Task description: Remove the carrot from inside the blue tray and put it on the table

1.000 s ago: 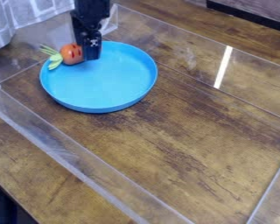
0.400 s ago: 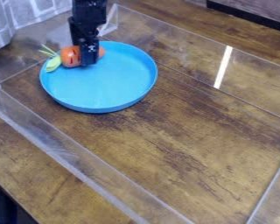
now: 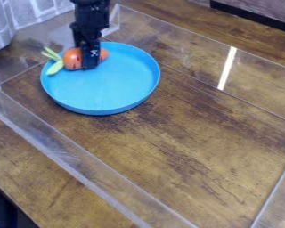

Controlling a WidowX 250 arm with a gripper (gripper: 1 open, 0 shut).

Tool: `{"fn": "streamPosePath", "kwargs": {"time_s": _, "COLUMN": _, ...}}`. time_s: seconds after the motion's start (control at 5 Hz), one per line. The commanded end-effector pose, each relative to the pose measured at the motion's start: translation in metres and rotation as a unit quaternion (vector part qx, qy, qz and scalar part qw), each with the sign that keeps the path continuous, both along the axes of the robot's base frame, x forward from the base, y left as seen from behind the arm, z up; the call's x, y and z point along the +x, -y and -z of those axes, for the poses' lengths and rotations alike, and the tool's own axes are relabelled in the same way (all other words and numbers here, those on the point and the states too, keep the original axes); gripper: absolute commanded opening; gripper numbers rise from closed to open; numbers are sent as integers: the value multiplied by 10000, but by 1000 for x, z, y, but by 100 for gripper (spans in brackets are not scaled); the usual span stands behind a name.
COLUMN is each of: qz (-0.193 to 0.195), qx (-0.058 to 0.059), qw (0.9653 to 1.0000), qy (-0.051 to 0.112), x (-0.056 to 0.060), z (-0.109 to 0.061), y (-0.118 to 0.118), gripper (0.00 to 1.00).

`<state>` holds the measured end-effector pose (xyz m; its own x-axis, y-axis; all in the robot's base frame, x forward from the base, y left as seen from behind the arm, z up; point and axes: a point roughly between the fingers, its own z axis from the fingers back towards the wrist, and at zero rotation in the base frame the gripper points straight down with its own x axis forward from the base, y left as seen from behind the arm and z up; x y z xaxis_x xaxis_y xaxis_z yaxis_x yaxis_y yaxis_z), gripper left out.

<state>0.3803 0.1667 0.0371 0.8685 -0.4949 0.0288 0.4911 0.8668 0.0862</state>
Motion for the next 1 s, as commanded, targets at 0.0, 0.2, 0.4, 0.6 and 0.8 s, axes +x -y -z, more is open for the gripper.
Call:
{"fn": "streamPosePath", "kwargs": {"time_s": 0.0, "qz": -186, "qx": 152, "qw": 9991, "qy": 352, "x": 4, "z": -31, "y": -16, "gripper": 0}}
{"fn": "streamPosePath", "kwargs": {"time_s": 0.2, "qz": -217, "qx": 145, "qw": 9990, "qy": 360, "x": 3, "z": -34, "y": -17, "gripper": 0}}
{"fn": "streamPosePath", "kwargs": {"time_s": 0.4, "qz": -247, "qx": 138, "qw": 9989, "qy": 369, "x": 2, "z": -38, "y": -17, "gripper": 0}}
{"fn": "streamPosePath", "kwargs": {"time_s": 0.6, "qz": -421, "qx": 195, "qw": 9982, "qy": 382, "x": 2, "z": -53, "y": -11, "gripper": 0}}
{"fn": "streamPosePath", "kwargs": {"time_s": 0.8, "qz": -613, "qx": 245, "qw": 9971, "qy": 389, "x": 1, "z": -68, "y": -6, "gripper": 0}}
